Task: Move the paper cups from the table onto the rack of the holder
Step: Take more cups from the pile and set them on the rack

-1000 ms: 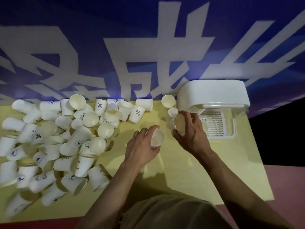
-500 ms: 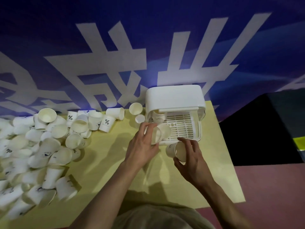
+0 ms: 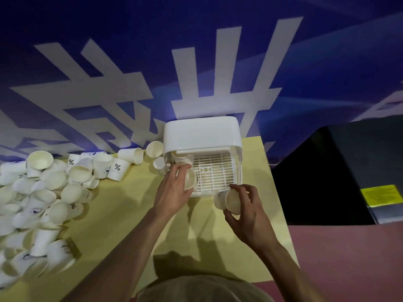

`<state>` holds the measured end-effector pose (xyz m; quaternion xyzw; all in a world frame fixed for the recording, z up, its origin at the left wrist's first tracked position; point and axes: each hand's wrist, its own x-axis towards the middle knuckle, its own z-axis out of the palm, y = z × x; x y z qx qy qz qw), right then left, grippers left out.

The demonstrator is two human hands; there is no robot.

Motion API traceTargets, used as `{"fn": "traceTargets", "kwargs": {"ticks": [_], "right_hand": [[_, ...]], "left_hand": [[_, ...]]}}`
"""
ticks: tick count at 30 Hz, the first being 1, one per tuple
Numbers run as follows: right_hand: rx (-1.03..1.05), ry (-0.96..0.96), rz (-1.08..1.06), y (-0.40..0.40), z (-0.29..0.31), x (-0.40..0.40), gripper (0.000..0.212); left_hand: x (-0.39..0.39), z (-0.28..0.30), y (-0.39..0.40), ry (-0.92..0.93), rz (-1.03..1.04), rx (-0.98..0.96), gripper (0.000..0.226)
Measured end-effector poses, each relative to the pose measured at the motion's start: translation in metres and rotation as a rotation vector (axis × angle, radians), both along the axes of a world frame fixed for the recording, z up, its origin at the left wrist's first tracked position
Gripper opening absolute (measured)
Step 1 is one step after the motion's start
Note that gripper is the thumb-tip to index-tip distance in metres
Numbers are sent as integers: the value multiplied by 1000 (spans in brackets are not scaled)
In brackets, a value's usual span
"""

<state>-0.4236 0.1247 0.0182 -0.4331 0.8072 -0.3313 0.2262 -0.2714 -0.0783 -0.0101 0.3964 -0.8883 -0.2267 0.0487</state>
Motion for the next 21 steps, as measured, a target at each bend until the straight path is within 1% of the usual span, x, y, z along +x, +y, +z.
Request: {"fn": "traceTargets", "kwargs": {"ticks": [7,13,18,21], "right_hand": [[29,-5,-6,-1,-10,-30,64],[55,3,-1,-10,-16,-48,64],[45,24,53,-31,-8,-51,63],[7,50,131,-53,0,-43,63]], "left_hand": [[-9,-29,1,-171,22,37,78],[-13,-40,-7,-212,52,138,82],[-7,-36,-6,-190,71,121,85],[3,-27,-3,-111,134,124,77]]}}
